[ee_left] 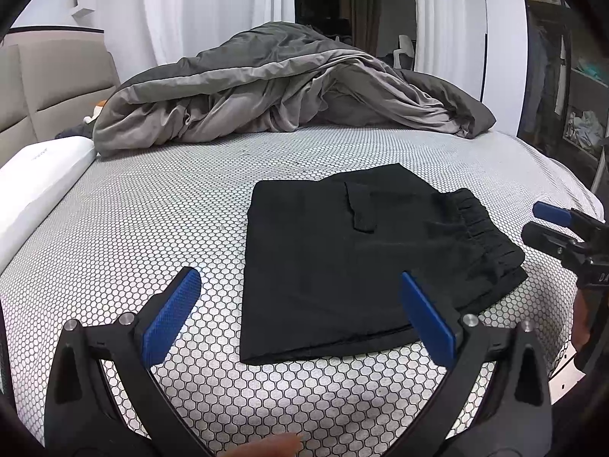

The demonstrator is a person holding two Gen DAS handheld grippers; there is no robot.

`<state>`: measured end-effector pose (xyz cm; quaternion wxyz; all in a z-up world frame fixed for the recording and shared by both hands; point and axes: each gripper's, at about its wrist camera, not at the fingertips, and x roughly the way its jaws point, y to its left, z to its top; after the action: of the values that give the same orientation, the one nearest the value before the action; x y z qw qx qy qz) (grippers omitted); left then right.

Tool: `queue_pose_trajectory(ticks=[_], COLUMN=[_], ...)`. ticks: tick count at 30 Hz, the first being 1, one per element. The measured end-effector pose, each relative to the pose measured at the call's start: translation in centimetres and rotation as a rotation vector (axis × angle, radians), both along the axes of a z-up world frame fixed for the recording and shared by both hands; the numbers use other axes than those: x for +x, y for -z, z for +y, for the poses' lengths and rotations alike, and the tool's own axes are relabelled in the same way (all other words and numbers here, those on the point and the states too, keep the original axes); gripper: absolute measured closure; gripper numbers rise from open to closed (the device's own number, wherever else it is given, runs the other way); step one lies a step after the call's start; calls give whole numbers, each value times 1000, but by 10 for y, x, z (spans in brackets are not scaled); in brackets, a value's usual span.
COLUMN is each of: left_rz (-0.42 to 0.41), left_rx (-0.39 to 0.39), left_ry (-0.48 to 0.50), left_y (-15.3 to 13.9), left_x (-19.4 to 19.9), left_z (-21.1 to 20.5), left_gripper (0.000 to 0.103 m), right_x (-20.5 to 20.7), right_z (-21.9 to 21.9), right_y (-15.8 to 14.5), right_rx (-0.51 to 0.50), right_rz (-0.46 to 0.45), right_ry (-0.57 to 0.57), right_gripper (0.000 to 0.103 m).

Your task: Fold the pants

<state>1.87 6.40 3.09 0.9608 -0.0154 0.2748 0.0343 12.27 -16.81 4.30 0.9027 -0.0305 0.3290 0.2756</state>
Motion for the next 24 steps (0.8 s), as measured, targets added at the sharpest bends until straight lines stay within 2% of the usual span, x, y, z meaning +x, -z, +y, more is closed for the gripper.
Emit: queue_pose_trajectory(ticks=[24], left_rz=[18], left_rx=[14], left_ry=[3], left_y=[8], left_x=[9], left_z=[12], left_gripper=[1], right_x=[2], right_z=[3], right_y=[4], right_rx=[-16], right_rz=[18], right_ry=[-2], right_gripper=[0])
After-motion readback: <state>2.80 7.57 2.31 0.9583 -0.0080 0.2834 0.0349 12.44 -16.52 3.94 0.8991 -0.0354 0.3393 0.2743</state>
